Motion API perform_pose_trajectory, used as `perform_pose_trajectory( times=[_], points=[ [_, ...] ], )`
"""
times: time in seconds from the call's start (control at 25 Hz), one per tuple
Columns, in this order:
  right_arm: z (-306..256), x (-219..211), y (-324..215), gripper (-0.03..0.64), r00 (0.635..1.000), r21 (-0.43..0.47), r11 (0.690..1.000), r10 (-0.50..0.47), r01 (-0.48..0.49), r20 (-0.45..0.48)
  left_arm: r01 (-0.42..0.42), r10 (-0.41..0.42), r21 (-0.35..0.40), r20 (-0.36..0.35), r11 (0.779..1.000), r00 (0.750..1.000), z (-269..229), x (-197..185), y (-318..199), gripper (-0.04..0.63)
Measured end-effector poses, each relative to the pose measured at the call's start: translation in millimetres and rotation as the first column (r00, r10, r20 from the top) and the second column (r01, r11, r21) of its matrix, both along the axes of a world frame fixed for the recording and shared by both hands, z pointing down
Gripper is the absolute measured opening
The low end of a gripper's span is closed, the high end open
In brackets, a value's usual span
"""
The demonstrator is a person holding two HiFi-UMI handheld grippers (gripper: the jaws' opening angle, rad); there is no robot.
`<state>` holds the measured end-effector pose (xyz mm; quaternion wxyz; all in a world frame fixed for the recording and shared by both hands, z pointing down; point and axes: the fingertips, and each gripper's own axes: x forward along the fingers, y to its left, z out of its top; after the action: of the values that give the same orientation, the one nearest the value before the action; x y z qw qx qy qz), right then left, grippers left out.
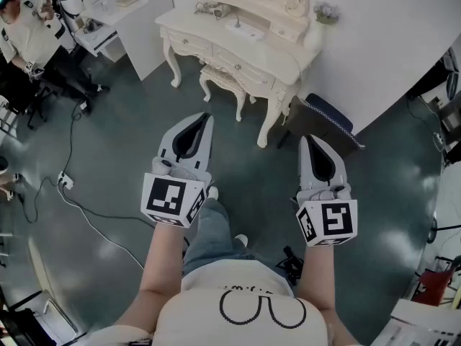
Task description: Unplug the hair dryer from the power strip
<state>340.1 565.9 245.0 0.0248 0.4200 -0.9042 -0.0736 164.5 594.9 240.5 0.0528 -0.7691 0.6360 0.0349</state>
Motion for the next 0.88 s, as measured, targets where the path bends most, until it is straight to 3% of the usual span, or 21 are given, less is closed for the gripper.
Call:
perform_pose_trajectory(
  times=[0.36, 0.88],
  points=[
    [10.1, -27.3, -50.3, -0.002, 0.999, 0.001, 1.000, 0.008, -0.008, -0.033, -0.005, 0.005, 0.003, -0.016, 1.000, 1.000, 11.9, -27.5, -58.6, -0.002],
    [16.4, -117.5, -216.2, -0.002, 0.998, -0.016, 1.000, 0.012, -0.013, -0.057, -0.043, 0.043, -0.006, -0.030, 0.999, 0.999, 15.0, -108.7, -238.3, -0.002]
  ],
)
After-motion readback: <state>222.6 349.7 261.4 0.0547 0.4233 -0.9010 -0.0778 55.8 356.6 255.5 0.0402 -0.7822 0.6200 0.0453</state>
